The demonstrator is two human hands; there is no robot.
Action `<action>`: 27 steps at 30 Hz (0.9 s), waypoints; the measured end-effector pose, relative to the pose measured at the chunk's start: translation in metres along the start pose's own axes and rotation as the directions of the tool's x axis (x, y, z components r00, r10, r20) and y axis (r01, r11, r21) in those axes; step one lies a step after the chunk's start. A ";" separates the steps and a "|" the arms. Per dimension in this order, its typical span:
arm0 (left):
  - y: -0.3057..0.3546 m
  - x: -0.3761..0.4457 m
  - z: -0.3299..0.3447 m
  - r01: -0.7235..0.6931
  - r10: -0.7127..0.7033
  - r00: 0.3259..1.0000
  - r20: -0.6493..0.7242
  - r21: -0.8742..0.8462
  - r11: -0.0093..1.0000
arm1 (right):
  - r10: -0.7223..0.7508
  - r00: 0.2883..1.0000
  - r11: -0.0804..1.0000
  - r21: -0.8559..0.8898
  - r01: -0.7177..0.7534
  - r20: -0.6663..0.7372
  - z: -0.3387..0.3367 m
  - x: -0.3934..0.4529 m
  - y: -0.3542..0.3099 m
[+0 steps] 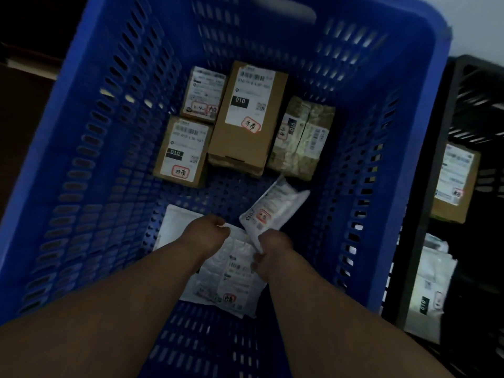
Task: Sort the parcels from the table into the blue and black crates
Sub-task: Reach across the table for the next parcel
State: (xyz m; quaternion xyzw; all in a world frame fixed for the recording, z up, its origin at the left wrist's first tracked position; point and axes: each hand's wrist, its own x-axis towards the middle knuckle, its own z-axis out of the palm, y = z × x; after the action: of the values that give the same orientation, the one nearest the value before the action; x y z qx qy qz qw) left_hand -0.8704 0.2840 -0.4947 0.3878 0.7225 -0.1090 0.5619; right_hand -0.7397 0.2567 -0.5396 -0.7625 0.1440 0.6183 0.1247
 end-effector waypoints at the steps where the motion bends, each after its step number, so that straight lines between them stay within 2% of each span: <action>1: 0.001 0.003 0.001 -0.010 0.010 1.000 -0.006 0.031 0.999 | 0.040 0.999 0.999 0.032 -0.040 -0.014 0.002 0.002 0.000; 4: 0.005 0.017 0.005 -0.033 0.034 0.999 -0.004 0.090 0.995 | 0.040 0.991 0.996 0.084 -0.029 -0.127 0.003 0.015 -0.006; 6: 0.009 0.023 0.008 -0.043 0.042 0.999 0.010 0.119 0.992 | -0.017 0.988 0.999 0.048 0.024 -0.152 0.003 0.024 -0.010; 8: 0.012 0.030 0.013 -0.060 0.058 0.998 0.021 0.101 0.993 | 0.003 0.981 0.995 0.102 0.017 -0.192 0.001 0.032 -0.013; 10: 0.014 0.034 0.017 -0.092 0.090 0.995 0.035 0.086 0.992 | -0.008 0.980 0.999 0.040 0.016 -0.197 0.001 0.036 -0.012; 13: 0.007 0.035 0.020 -0.098 0.095 0.995 0.037 0.083 0.992 | -0.128 0.981 0.992 -0.009 0.128 -0.145 0.003 0.040 -0.003; 19: -0.007 0.017 0.003 -0.062 0.063 0.997 -0.033 0.050 0.997 | -0.335 0.931 0.942 -0.020 0.335 -0.142 -0.010 0.013 0.010; 23: -0.010 -0.002 -0.012 -0.102 0.107 0.984 -0.139 0.044 0.994 | -0.464 0.884 0.881 -0.133 0.454 -0.055 -0.021 -0.014 0.018; 27: -0.020 -0.014 -0.028 -0.159 0.159 0.965 -0.210 0.017 0.987 | -0.478 0.878 0.874 -0.106 0.475 -0.002 -0.030 -0.031 0.030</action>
State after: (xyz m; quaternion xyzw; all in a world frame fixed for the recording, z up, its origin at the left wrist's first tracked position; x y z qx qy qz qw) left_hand -0.9031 0.2808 -0.4777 0.4538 0.7445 -0.0220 0.4893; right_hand -0.7296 0.2196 -0.5035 -0.7884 -0.0781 0.5643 0.2321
